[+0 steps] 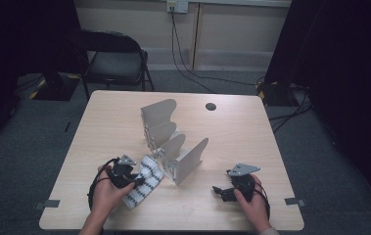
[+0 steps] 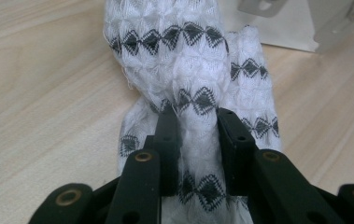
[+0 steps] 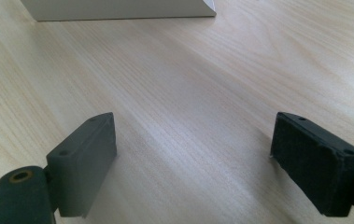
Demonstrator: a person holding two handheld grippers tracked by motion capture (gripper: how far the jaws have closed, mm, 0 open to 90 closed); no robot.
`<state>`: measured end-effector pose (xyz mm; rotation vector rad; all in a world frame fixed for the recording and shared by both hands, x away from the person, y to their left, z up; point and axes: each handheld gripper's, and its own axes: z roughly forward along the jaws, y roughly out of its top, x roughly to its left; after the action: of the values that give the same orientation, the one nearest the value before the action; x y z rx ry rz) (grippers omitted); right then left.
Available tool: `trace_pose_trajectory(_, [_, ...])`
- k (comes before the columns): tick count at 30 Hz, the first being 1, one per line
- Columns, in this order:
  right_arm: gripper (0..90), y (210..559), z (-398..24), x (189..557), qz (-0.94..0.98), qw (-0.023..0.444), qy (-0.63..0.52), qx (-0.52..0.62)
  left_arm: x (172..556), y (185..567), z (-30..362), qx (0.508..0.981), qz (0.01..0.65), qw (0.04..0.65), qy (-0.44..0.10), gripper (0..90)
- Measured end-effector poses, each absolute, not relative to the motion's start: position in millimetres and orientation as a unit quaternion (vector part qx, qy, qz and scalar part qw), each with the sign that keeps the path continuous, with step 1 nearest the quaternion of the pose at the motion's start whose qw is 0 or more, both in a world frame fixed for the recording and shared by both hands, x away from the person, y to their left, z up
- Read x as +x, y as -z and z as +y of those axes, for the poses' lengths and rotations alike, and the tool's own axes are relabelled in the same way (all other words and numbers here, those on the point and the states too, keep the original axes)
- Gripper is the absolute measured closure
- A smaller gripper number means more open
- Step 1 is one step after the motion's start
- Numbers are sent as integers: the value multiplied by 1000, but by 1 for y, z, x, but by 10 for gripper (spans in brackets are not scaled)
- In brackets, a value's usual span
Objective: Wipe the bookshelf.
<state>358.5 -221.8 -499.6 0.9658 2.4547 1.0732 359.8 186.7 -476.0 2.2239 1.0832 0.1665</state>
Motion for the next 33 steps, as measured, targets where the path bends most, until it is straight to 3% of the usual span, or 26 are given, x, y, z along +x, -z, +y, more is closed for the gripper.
trace_pose_trajectory(33, [143, 499, -221, 357, 851, 148, -372, 339, 341, 474, 166, 867, 352, 353, -22, 757])
